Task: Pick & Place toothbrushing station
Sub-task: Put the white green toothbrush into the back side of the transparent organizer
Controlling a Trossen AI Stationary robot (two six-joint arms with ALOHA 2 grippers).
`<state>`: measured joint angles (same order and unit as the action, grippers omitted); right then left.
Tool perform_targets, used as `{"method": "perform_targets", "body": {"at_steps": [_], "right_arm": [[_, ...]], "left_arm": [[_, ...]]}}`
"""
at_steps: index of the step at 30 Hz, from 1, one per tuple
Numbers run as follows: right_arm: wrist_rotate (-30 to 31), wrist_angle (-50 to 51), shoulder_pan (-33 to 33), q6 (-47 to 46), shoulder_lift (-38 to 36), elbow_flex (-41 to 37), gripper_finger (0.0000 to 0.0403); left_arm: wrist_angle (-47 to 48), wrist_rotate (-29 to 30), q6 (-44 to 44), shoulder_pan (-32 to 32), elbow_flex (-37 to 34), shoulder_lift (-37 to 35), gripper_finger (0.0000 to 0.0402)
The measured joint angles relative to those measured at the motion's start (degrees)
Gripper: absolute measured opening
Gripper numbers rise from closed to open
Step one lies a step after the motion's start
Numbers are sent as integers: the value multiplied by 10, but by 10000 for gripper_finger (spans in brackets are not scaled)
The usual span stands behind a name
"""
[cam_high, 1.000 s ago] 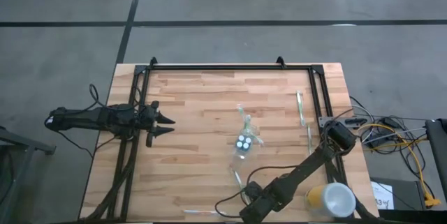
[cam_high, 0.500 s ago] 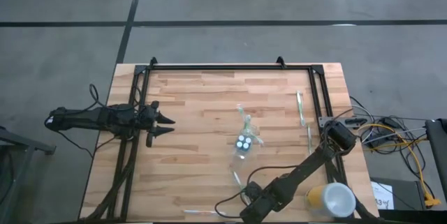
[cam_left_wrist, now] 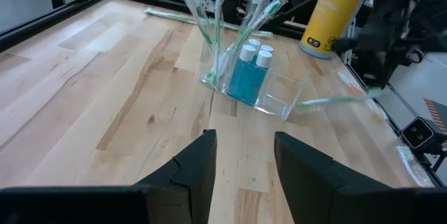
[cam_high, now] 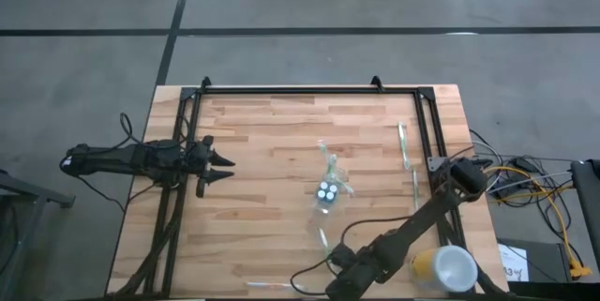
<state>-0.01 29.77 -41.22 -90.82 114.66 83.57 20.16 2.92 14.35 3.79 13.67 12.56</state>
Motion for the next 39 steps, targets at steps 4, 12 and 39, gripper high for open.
{"method": "perform_targets", "body": {"at_steps": [4,12,39], "right_arm": [[16,18,-5,13,-43,0,8],[74,76,-23,25,-121,0,8],[217,106,16,96,-306,0,8]], "left_arm": [[0,0,0,0,0,0,149],[1,-1,0,0,0,0,149],[1,-1,0,0,0,0,149]]}}
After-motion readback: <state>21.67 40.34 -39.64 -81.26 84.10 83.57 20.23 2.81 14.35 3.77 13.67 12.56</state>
